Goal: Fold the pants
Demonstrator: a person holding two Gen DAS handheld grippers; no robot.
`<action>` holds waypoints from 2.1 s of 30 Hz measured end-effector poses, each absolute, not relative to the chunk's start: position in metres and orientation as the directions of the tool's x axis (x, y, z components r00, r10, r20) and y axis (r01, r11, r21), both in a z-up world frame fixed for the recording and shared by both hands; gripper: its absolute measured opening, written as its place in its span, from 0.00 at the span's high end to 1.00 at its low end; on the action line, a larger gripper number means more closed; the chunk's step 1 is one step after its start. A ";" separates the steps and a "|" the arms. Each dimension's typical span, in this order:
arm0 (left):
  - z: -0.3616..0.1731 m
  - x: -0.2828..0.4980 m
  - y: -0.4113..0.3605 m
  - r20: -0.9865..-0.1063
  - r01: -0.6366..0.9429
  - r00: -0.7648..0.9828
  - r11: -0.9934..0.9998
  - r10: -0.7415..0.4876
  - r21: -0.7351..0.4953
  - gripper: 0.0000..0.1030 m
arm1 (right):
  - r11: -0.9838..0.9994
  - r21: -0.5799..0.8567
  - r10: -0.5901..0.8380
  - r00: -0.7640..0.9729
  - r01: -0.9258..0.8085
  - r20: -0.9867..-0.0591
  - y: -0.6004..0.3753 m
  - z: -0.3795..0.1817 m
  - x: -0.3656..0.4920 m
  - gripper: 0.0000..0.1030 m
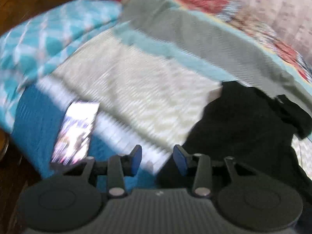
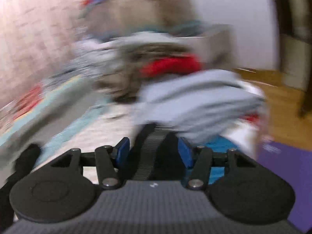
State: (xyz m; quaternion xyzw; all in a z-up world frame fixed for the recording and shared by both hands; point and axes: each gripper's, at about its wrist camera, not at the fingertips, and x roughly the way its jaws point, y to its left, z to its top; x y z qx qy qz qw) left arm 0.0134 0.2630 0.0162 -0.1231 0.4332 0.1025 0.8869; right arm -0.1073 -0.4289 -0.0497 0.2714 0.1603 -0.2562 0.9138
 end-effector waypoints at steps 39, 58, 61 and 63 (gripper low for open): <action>-0.004 0.168 0.200 -0.643 -0.185 0.764 0.973 0.056 -0.136 0.91 | 0.811 0.546 -0.207 0.976 0.211 -0.071 -0.407 0.141 0.080 0.98; -0.003 0.147 0.196 -0.628 -0.216 0.771 0.971 0.108 -0.099 0.91 | 0.796 0.432 -0.104 0.799 0.424 -0.592 -0.353 -0.028 0.225 0.49; 0.000 0.138 0.191 -0.614 -0.215 0.780 0.974 0.123 -0.078 0.91 | 0.776 0.405 -0.132 0.753 0.483 -0.644 -0.344 -0.043 0.268 0.33; 0.003 0.132 0.187 -0.605 -0.218 0.784 0.974 0.138 -0.060 0.91 | 0.771 0.364 -0.171 0.721 0.523 -0.672 -0.342 -0.056 0.282 0.55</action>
